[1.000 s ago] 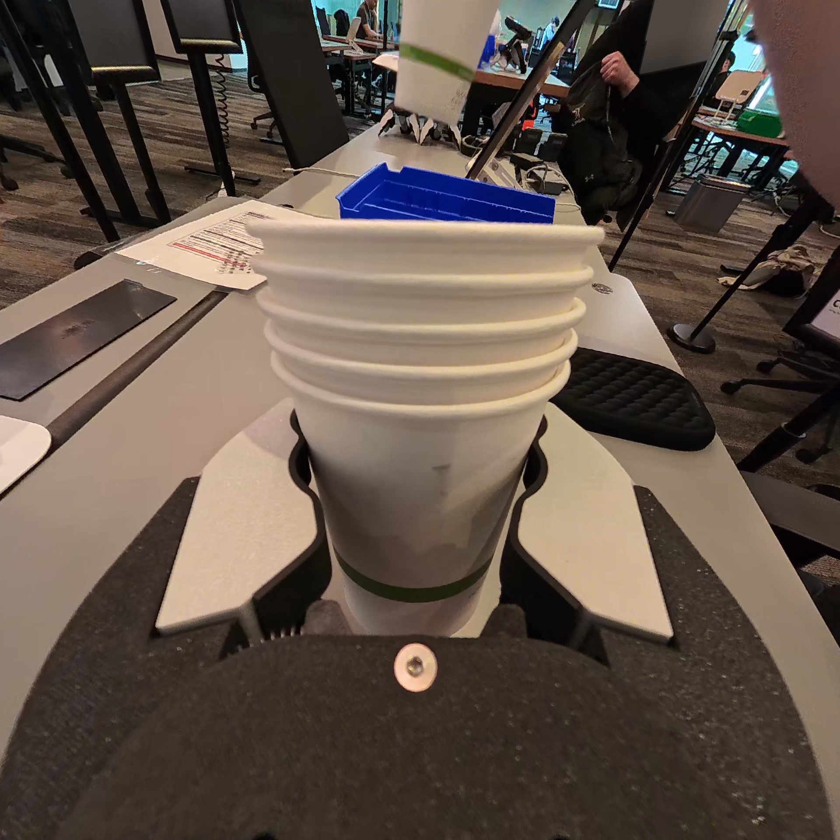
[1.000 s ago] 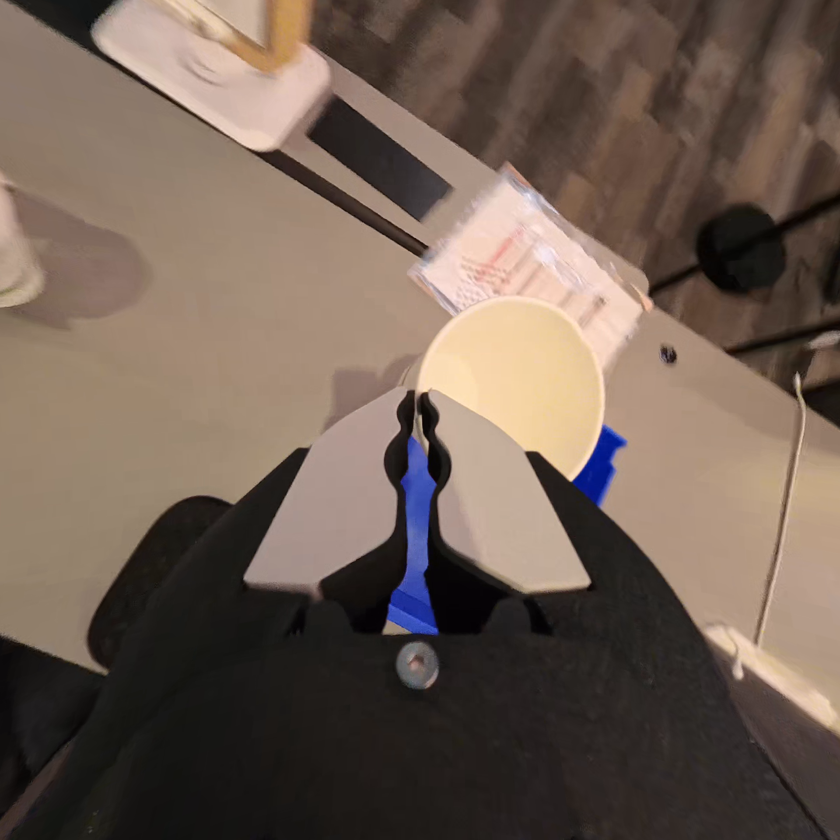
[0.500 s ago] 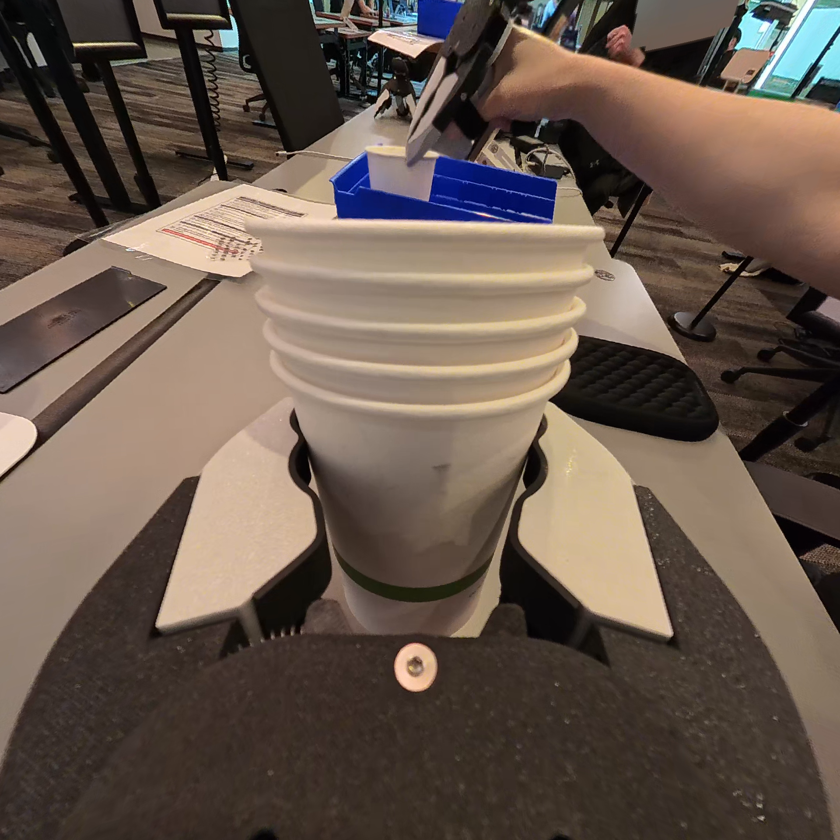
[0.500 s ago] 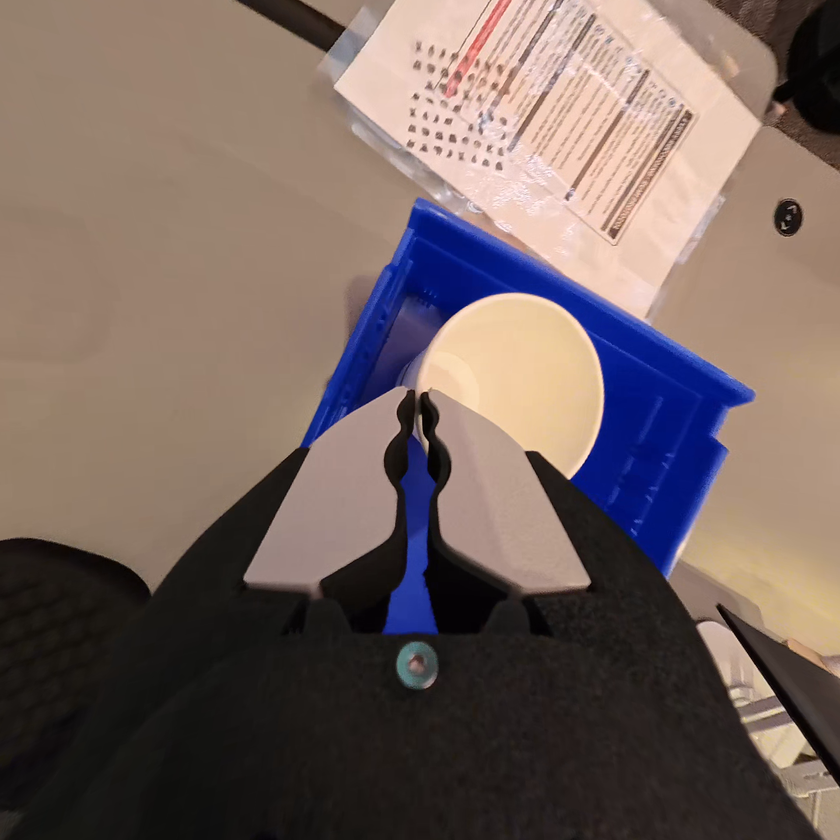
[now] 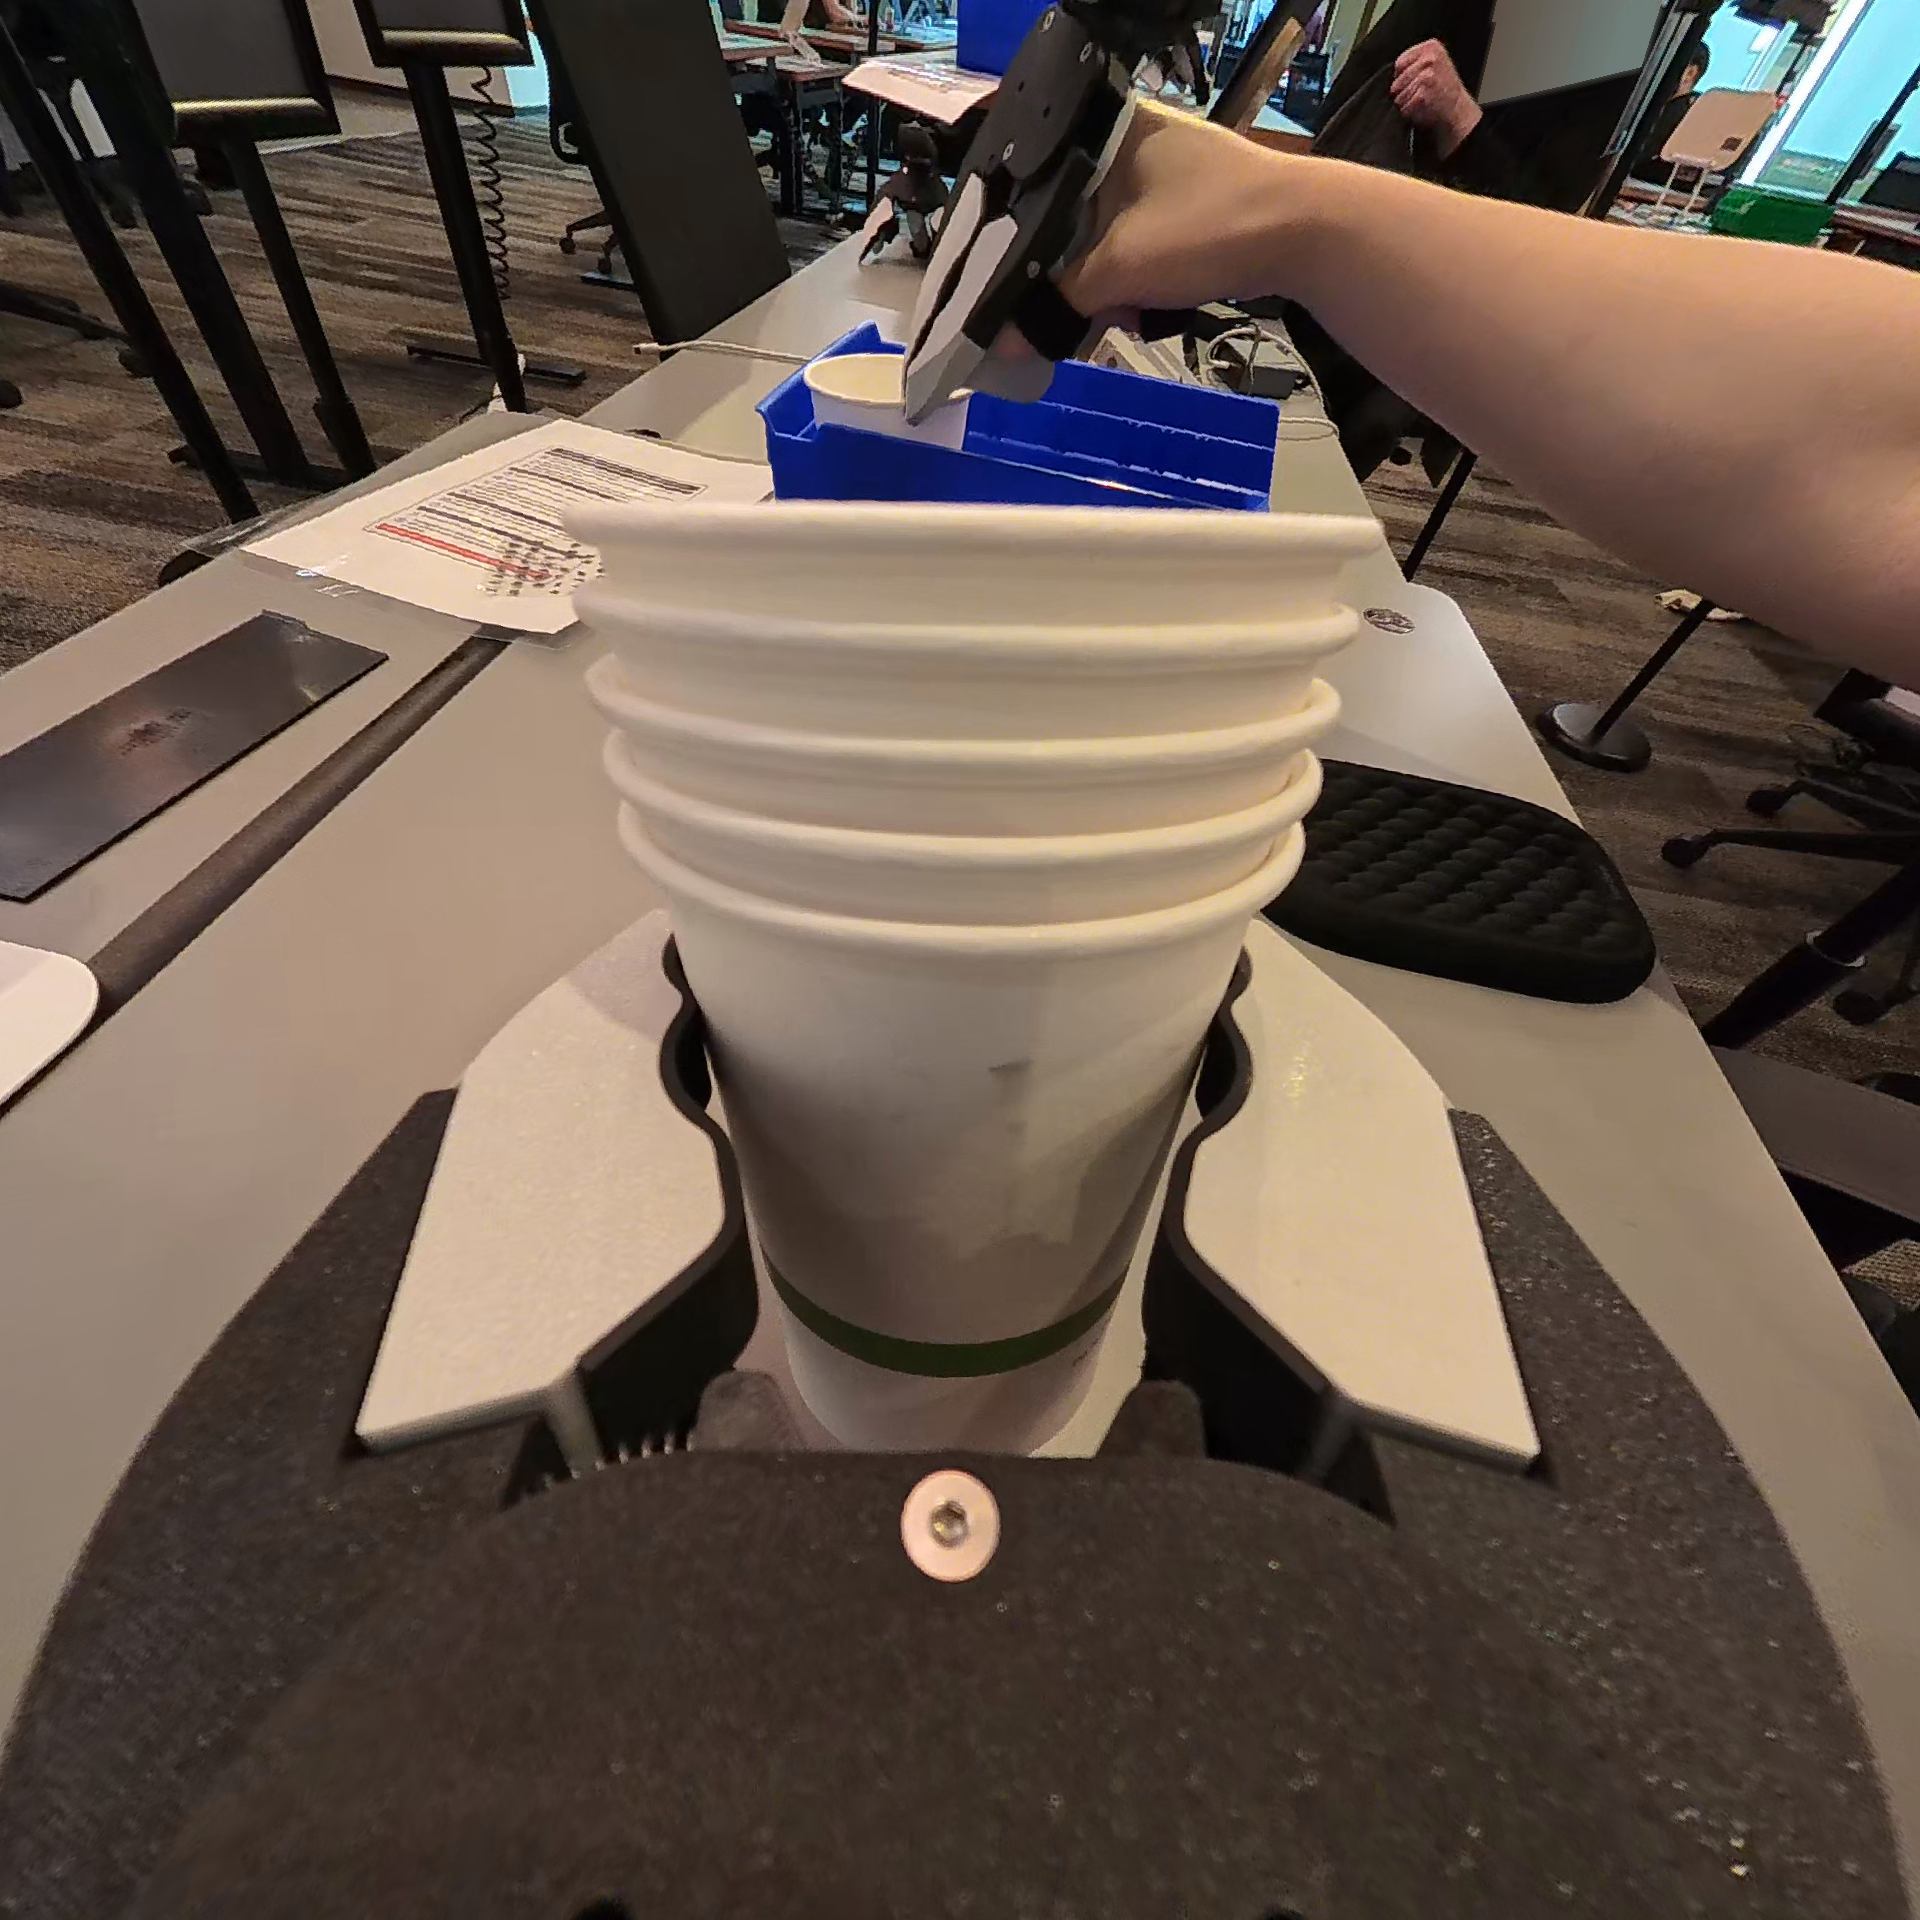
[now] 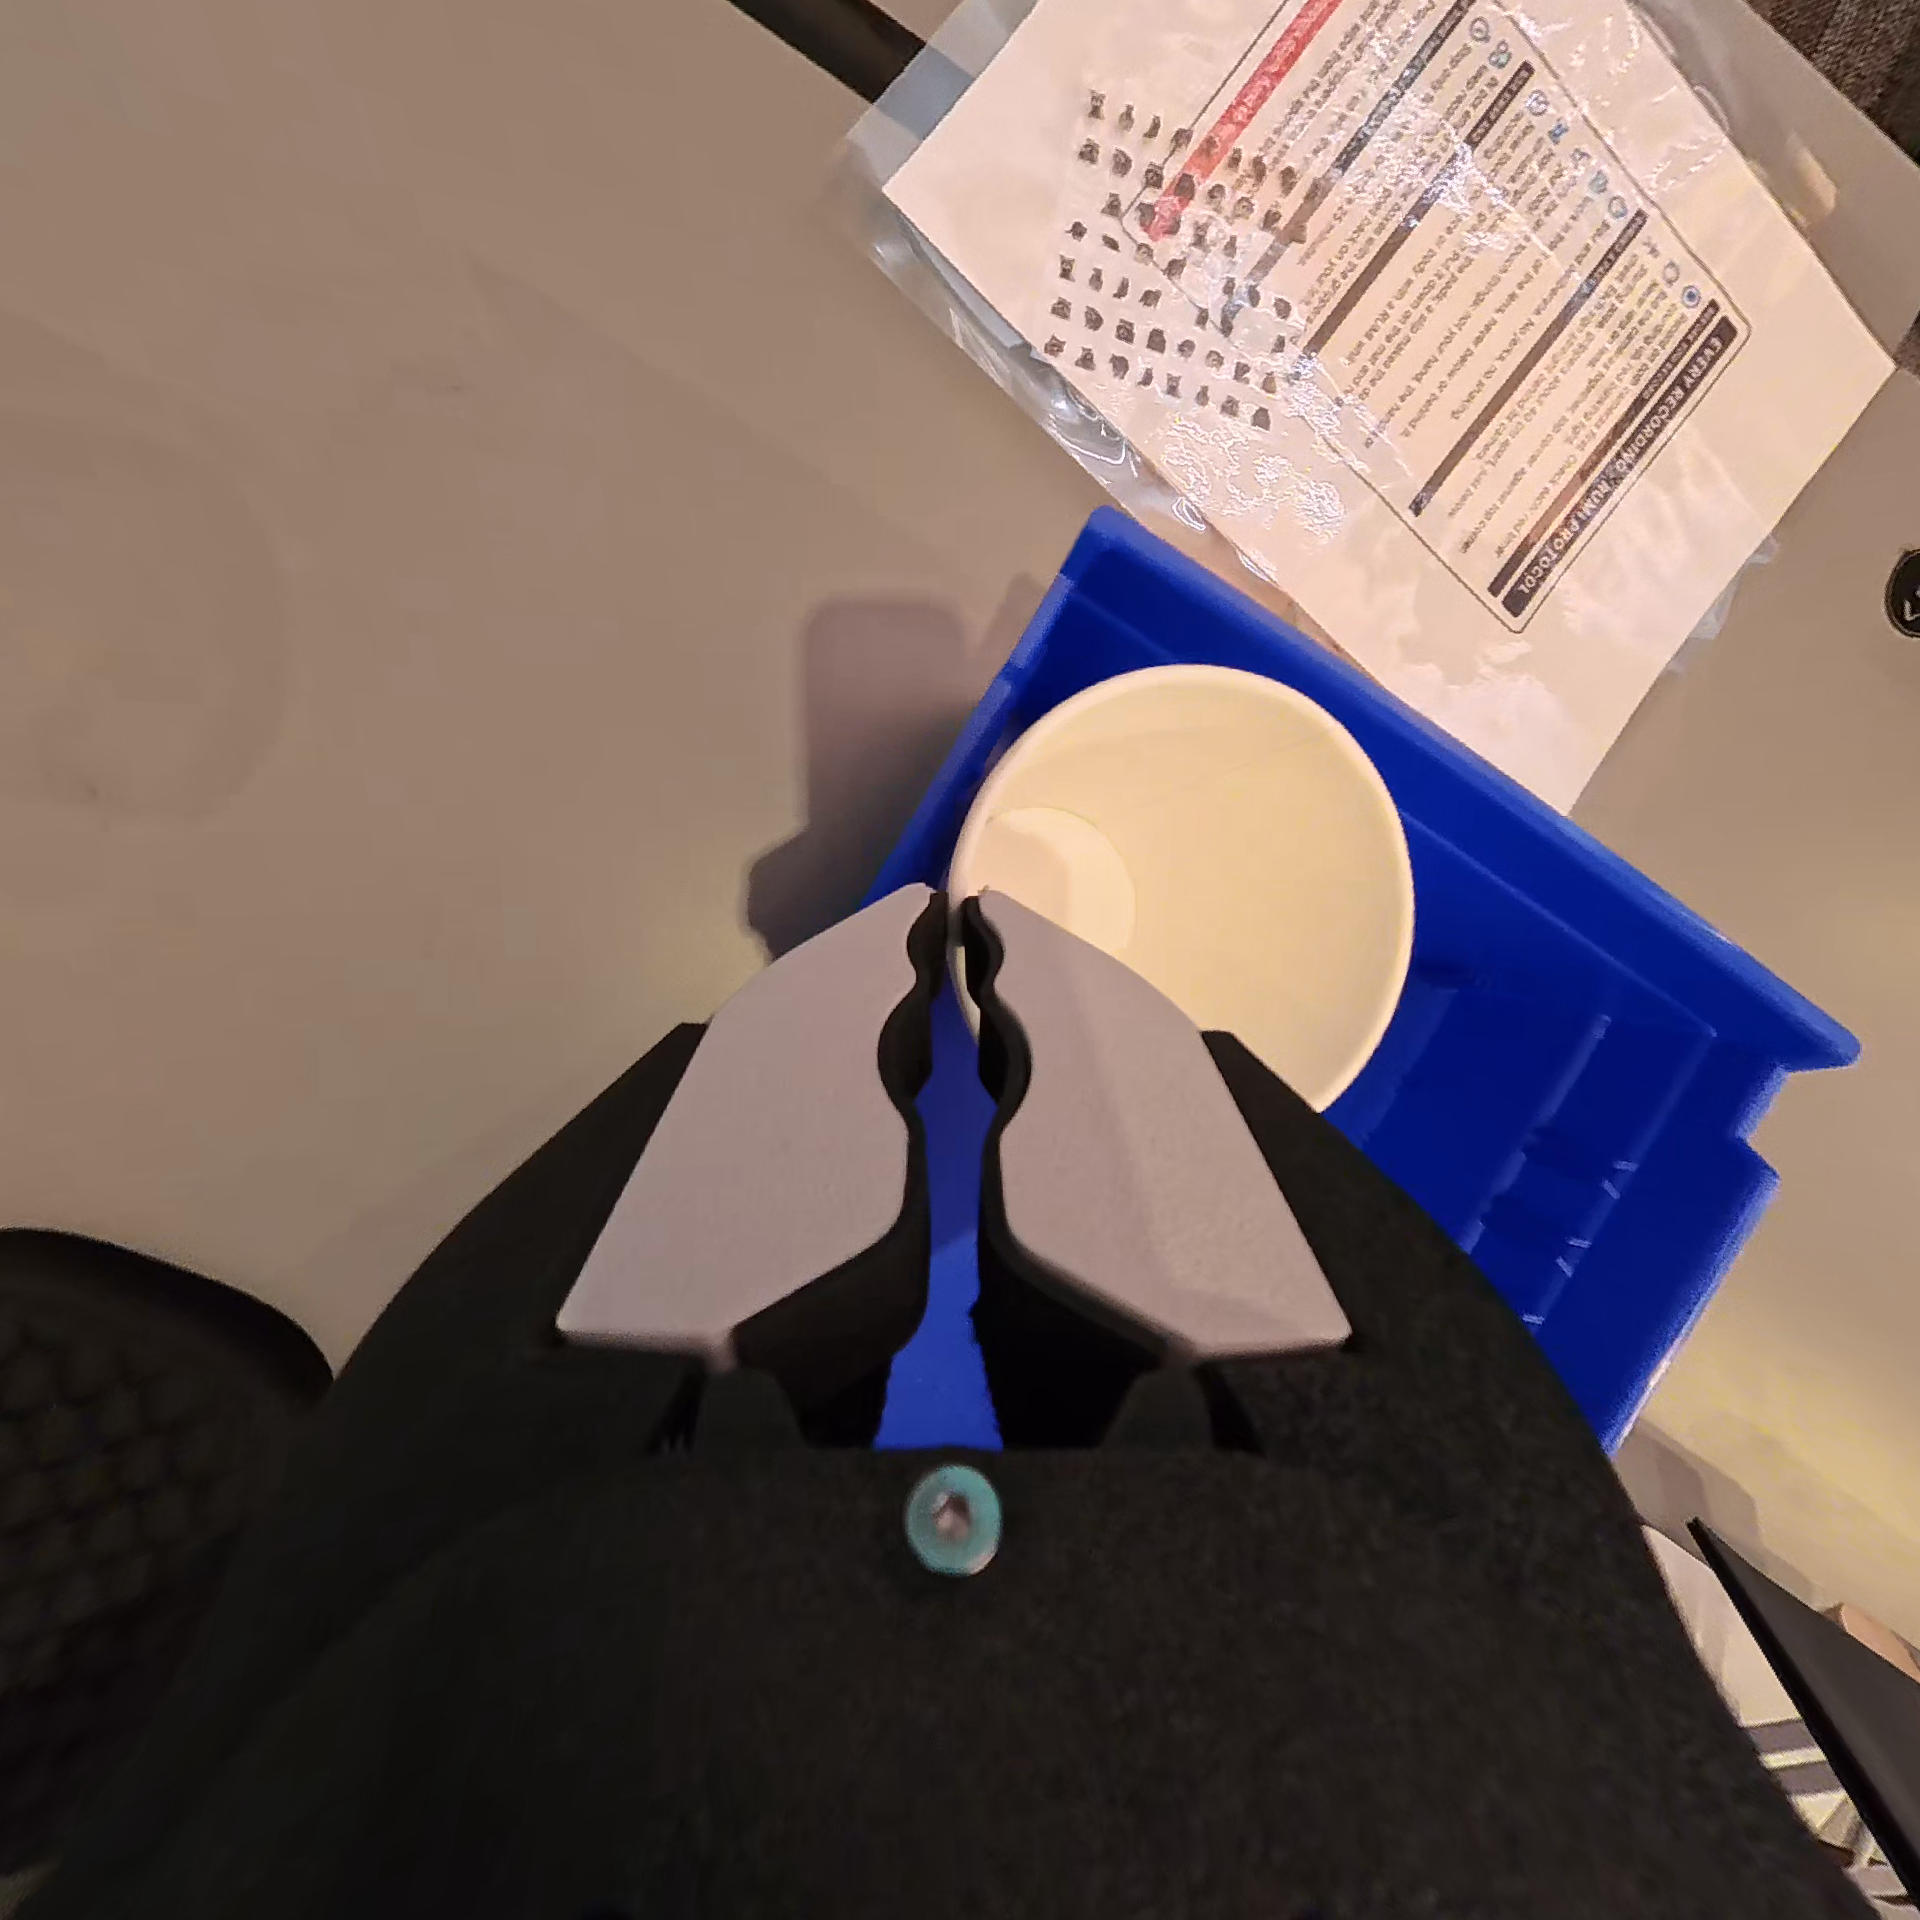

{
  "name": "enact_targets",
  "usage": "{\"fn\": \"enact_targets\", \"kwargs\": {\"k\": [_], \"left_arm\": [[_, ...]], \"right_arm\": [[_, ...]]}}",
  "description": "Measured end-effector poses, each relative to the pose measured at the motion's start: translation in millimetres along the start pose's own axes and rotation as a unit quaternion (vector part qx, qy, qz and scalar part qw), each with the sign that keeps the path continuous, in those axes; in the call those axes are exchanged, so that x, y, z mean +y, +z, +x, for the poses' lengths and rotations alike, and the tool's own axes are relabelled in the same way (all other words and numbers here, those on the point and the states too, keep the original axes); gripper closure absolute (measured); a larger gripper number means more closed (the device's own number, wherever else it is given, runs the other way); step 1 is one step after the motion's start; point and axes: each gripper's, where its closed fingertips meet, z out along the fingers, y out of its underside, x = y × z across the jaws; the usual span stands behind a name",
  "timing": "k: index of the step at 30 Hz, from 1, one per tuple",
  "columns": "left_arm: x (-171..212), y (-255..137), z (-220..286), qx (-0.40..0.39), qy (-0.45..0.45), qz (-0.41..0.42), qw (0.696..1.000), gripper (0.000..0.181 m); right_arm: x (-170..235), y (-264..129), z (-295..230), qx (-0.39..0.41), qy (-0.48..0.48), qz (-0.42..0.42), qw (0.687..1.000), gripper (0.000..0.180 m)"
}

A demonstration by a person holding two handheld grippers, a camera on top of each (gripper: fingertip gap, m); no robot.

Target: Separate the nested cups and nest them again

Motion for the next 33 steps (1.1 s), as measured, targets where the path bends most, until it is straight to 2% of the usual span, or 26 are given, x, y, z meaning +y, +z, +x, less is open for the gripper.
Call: {"fn": "enact_targets", "kwargs": {"k": [4,9,13,16,19,21,24,28,33], "left_arm": [[0,0,-1,-0.005,0.003,0.0,1.0,0.088],[-7,-2,-3,-0.024,0.008,0.015,1.0,0.088],[-13,-5,-19,-0.107,0.031,0.019,0.994,0.088],[-12,-10,-35,-0.193,0.051,0.002,0.98,0.088],[-12,-16,-47,-0.256,0.058,-0.011,0.965,0.088],[-11,-19,-51,-0.283,0.067,-0.02,0.957,0.088],[-10,-20,-52,-0.3,0.076,-0.029,0.951,0.088],[-12,-21,-51,-0.302,0.082,-0.03,0.949,0.088],[-15,-23,-50,-0.3,0.082,-0.027,0.95,0.088]], "right_arm": [[-1,-2,4,0.015,0.003,0.009,1.0,0.177],[-12,-16,3,0.04,0.005,0.042,0.998,0.159],[-52,-55,-18,0.083,-0.047,0.114,0.989,0.153],[-93,-90,-73,0.051,-0.103,0.18,0.977,0.153],[-121,-113,-158,-0.077,-0.162,0.215,0.96,0.156],[-136,-128,-206,-0.135,-0.194,0.235,0.943,0.158],[-154,-144,-261,-0.175,-0.244,0.251,0.92,0.159],[-164,-136,-314,-0.193,-0.312,0.217,0.905,0.159],[-170,-115,-347,-0.214,-0.339,0.177,0.899,0.16]]}}
